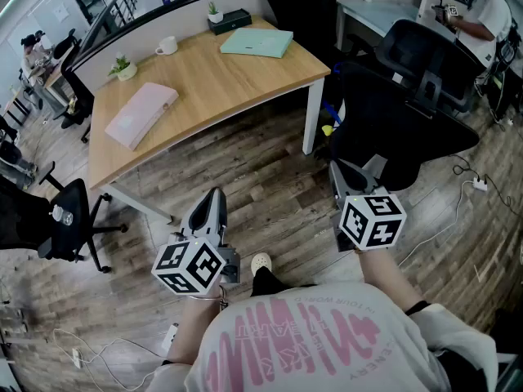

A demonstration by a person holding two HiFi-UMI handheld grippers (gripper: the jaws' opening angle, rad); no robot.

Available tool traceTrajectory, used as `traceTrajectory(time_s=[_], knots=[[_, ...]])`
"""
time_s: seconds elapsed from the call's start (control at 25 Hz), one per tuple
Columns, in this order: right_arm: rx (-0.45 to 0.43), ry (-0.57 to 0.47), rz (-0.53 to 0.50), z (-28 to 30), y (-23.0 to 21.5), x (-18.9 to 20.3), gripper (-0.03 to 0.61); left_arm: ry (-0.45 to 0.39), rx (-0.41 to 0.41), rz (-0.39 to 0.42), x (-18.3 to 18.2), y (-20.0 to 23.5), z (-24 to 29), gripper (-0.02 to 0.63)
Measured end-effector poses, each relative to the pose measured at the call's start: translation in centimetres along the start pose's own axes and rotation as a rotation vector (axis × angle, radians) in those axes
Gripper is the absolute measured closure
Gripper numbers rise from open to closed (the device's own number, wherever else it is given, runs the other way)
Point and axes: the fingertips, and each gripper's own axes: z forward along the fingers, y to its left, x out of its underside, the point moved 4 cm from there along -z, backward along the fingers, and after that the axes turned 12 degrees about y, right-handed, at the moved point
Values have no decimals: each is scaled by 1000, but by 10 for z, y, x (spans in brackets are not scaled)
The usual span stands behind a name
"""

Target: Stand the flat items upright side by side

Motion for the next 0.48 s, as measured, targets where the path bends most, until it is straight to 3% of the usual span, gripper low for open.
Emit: traceTrajectory(time_s=[0.48], knots=[[58, -31, 26, 88, -2, -69, 581, -7, 80, 17, -87, 57, 87, 611]])
